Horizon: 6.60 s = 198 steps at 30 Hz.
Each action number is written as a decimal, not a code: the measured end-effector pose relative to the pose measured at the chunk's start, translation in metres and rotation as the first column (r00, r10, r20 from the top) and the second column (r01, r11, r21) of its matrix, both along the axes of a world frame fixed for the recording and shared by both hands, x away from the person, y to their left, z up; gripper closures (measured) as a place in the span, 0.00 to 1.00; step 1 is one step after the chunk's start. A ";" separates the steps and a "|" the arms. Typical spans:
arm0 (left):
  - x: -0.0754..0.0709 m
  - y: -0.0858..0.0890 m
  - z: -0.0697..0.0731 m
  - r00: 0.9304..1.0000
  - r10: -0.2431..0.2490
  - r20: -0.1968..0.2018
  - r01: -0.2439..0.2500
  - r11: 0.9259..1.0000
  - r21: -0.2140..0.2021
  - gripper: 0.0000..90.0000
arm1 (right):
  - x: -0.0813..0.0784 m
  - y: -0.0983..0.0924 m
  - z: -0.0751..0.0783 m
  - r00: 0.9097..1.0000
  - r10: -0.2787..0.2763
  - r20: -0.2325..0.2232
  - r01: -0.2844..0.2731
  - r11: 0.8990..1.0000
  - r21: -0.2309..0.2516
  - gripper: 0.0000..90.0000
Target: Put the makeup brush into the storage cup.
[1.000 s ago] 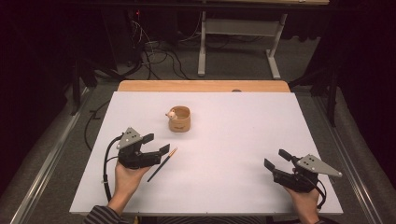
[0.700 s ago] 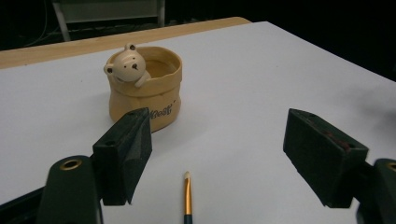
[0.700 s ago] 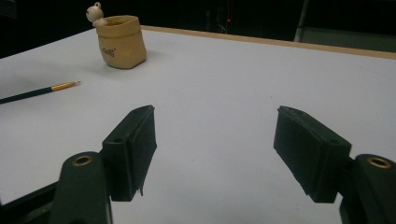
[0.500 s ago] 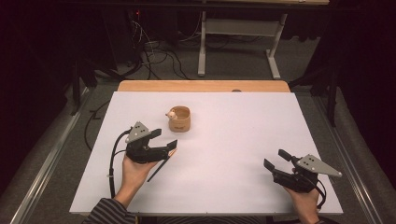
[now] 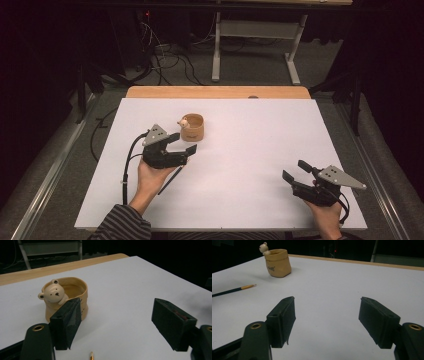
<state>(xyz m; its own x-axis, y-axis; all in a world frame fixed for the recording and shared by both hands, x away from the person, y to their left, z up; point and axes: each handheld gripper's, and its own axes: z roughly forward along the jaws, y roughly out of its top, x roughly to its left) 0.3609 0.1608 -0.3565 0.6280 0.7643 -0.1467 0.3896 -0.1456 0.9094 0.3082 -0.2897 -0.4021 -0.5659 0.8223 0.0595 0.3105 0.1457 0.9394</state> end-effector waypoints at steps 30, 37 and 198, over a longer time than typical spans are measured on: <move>0.023 -0.040 0.019 0.998 -0.047 -0.028 0.050 0.995 0.091 0.25 | 0.000 0.000 0.000 1.000 0.011 0.003 -0.011 1.000 0.003 0.35; 0.027 -0.044 0.021 0.998 -0.051 -0.035 0.054 0.993 0.109 0.25 | 0.000 0.001 0.000 1.000 0.014 0.003 -0.014 1.000 0.004 0.35; 0.050 -0.039 -0.033 0.804 0.161 -0.572 0.281 0.745 0.605 0.55 | 0.001 0.002 0.002 1.000 0.004 -0.023 -0.004 1.000 -0.025 0.38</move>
